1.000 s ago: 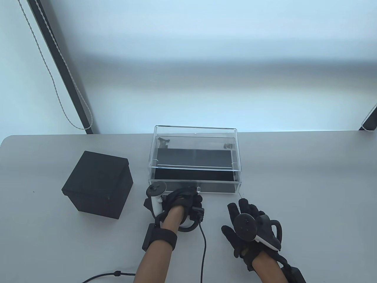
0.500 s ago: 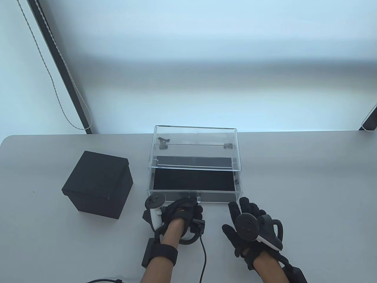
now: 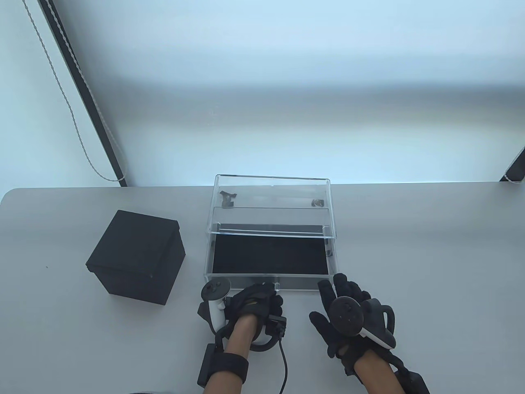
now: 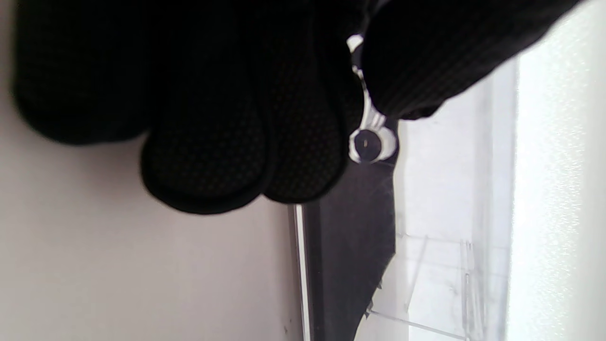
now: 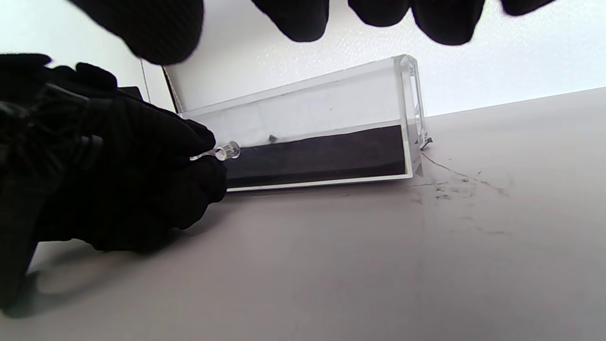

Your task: Pour number blocks into a drawer

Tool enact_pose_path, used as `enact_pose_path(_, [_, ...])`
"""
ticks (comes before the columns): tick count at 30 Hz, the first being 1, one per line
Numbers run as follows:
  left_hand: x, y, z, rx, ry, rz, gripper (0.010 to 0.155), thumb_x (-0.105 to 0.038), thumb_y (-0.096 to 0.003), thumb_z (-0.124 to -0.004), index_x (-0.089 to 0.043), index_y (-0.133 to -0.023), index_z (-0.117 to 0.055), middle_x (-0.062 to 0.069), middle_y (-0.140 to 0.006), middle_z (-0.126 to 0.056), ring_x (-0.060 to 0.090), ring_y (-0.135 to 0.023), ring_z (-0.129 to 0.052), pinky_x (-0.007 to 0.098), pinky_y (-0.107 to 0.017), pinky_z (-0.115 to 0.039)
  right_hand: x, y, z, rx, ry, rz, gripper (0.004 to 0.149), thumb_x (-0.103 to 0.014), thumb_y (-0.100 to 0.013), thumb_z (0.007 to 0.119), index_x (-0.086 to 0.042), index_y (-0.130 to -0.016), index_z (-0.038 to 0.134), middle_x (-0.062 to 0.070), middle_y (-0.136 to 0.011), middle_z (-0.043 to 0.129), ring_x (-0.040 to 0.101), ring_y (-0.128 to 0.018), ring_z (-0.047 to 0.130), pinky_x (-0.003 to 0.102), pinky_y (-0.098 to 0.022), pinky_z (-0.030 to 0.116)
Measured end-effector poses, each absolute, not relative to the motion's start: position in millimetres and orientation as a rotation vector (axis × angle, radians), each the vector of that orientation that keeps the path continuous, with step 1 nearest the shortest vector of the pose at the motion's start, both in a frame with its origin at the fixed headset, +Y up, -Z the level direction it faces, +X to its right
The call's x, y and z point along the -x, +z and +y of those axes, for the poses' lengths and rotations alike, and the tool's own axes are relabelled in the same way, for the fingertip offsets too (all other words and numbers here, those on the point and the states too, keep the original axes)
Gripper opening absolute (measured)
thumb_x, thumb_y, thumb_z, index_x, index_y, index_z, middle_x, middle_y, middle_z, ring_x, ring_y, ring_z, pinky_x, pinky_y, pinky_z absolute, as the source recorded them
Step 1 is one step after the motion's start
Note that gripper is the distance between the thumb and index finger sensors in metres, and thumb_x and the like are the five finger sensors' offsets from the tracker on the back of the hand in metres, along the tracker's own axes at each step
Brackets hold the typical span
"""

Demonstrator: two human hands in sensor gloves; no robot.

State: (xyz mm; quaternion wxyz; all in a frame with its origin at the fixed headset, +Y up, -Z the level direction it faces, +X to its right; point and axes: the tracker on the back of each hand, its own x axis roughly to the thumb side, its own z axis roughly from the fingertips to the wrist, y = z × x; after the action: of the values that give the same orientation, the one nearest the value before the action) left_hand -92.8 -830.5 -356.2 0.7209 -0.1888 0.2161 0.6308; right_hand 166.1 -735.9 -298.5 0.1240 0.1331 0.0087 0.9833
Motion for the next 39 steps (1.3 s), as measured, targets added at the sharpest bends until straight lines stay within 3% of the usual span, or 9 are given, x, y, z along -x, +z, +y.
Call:
enact_pose_path(14, [93.2, -354.6, -827.2, 0.441, 1.411, 0.46, 0.054, -0.05, -0.0435, -0.08, -0.008, -0.079, -0.081, 0.004, -0.064, -0.105, 0.025, -0.051, -0.105, 0.041, -0.035, -0.091, -168.1, -297.8, -734.9, -0.383, 2.861, 0.022, 0.08, -0.058, -0.041, 0.069, -0.013, -0.102, 0.044, 0.029, -0.107, 0.036, 0.063, -0.09, 0.05, 0.075, -0.06, 0.045])
enact_pose_path(24, [104.9, -359.1, -806.7, 0.515, 1.283, 0.392, 0.06, -0.048, -0.0455, -0.075, -0.006, -0.088, -0.074, 0.016, -0.079, -0.098, 0.034, -0.066, -0.097, 0.05, -0.046, -0.083, -169.6, -297.8, -734.0, -0.379, 2.857, 0.027, 0.08, -0.057, -0.041, 0.069, -0.013, -0.102, 0.044, 0.028, -0.107, 0.036, 0.063, -0.09, 0.05, 0.075, -0.06, 0.045])
enact_pose_path(30, [115.4, -366.0, -771.8, 0.614, 1.098, 0.256, 0.07, -0.056, -0.047, -0.07, -0.008, -0.097, -0.063, 0.019, -0.097, -0.083, 0.043, -0.082, -0.084, 0.058, -0.057, -0.074, -169.6, -297.3, -733.1, -0.376, 2.856, 0.027, 0.079, -0.057, -0.041, 0.069, -0.013, -0.102, 0.045, 0.028, -0.107, 0.036, 0.063, -0.09, 0.05, 0.075, -0.06, 0.045])
enact_pose_path(33, [121.6, -370.4, -742.1, 0.565, 1.039, 0.206, 0.071, -0.057, -0.0464, -0.07, -0.005, -0.094, -0.068, 0.018, -0.095, -0.086, 0.043, -0.081, -0.086, 0.059, -0.055, -0.074, -169.7, -296.8, -732.0, -0.375, 2.858, 0.03, 0.08, -0.057, -0.041, 0.069, -0.013, -0.102, 0.045, 0.028, -0.107, 0.036, 0.063, -0.09, 0.05, 0.075, -0.06, 0.045])
enact_pose_path(35, [126.2, -373.0, -717.4, 0.533, 1.035, 0.164, 0.068, -0.057, -0.0466, -0.069, -0.009, -0.095, -0.067, 0.018, -0.095, -0.086, 0.044, -0.081, -0.086, 0.059, -0.055, -0.075, -169.7, -296.8, -732.0, -0.375, 2.858, 0.03, 0.08, -0.057, -0.041, 0.069, -0.013, -0.102, 0.044, 0.029, -0.107, 0.036, 0.063, -0.09, 0.05, 0.075, -0.06, 0.045])
enact_pose_path(39, [142.6, -378.6, -667.7, 0.359, 1.025, 0.116, 0.069, -0.056, -0.046, -0.07, -0.011, -0.097, -0.065, 0.018, -0.1, -0.081, 0.045, -0.085, -0.081, 0.061, -0.058, -0.071, -170.0, -296.8, -731.9, -0.373, 2.86, 0.033, 0.08, -0.057, -0.041, 0.069, -0.013, -0.102, 0.044, 0.029, -0.107, 0.036, 0.063, -0.09, 0.05, 0.075, -0.06, 0.045])
